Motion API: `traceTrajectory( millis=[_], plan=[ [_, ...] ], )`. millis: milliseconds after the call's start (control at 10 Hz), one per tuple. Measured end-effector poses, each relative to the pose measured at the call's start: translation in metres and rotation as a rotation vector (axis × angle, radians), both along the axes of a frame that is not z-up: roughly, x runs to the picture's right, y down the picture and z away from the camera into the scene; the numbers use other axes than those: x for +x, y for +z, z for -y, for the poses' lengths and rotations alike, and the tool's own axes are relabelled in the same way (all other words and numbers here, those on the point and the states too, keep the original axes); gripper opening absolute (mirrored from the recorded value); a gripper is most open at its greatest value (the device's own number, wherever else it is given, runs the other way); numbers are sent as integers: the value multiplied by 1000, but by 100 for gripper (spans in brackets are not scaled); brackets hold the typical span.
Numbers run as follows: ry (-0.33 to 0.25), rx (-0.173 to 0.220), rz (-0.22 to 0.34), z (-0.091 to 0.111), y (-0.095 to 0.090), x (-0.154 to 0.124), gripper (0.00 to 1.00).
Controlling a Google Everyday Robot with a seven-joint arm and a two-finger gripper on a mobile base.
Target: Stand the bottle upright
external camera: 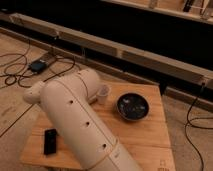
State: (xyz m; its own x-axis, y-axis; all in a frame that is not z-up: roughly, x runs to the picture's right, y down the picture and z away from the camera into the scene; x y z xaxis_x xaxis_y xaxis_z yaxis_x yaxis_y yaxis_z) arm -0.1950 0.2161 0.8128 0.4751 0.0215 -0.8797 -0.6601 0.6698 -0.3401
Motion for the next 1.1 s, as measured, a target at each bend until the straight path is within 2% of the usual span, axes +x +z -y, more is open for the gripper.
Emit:
traceTrajectory(
  millis=[600, 900, 1100],
  plan=[
    [0, 0, 1, 0, 0, 0, 63],
    [95, -18, 22, 9, -6, 3, 80],
    [150, -23, 38, 17, -11, 7, 80]
  ],
)
